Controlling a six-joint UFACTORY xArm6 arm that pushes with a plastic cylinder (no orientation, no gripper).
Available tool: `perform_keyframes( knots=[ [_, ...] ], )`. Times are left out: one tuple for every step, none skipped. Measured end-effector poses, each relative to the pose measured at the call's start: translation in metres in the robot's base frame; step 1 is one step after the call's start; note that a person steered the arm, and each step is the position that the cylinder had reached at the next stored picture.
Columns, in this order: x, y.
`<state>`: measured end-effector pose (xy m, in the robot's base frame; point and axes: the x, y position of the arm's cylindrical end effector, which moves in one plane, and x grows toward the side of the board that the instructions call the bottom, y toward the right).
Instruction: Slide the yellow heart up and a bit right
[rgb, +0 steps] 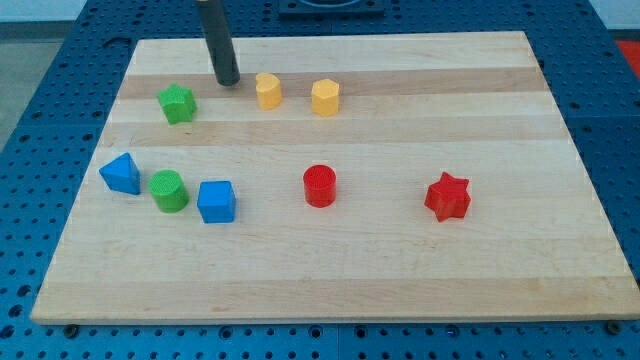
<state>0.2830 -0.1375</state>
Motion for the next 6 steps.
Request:
perform_keyframes(
  knots=[
    [0.000,0.022],
    [0.009,0.024],
    [0.011,0.024],
    [0.011,0.027],
    [0.011,0.043],
    [0.011,0.049]
  ],
)
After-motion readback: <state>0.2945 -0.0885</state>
